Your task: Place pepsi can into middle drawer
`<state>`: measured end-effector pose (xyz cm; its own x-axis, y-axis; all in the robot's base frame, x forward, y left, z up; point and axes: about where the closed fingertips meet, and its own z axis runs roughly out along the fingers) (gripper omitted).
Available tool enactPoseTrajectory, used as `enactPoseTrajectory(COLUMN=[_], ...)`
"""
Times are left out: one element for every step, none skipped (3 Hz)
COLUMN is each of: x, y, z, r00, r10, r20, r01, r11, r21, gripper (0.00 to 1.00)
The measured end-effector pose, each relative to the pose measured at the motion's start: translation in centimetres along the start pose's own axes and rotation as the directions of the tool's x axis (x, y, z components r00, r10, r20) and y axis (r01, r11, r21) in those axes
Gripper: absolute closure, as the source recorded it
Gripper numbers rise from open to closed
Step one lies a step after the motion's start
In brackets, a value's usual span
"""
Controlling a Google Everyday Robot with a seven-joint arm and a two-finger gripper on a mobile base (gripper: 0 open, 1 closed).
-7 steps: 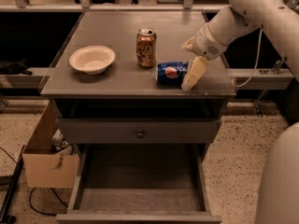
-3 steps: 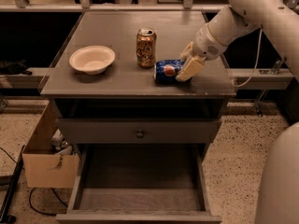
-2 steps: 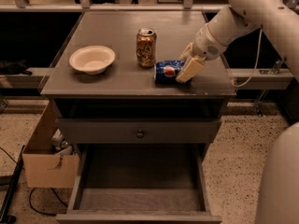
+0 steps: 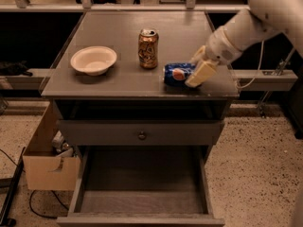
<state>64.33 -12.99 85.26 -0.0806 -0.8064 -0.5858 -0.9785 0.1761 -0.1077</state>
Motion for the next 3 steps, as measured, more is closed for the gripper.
enactPoseTrajectory(x=[2.8,4.2,4.4], y=[3.1,5.8,9.9], z=[-4.0,-9.5,-12.6], r00=[0.998,0.997,0.993], r10=[0.053,0.072,0.084], r20=[0.013,0.031,0.082], r01=[-0.054,-0.074,-0.095], r11=[0.9972,0.9917,0.9846], r21=[0.051,0.105,0.146], gripper=[1.00,1.00,1.00])
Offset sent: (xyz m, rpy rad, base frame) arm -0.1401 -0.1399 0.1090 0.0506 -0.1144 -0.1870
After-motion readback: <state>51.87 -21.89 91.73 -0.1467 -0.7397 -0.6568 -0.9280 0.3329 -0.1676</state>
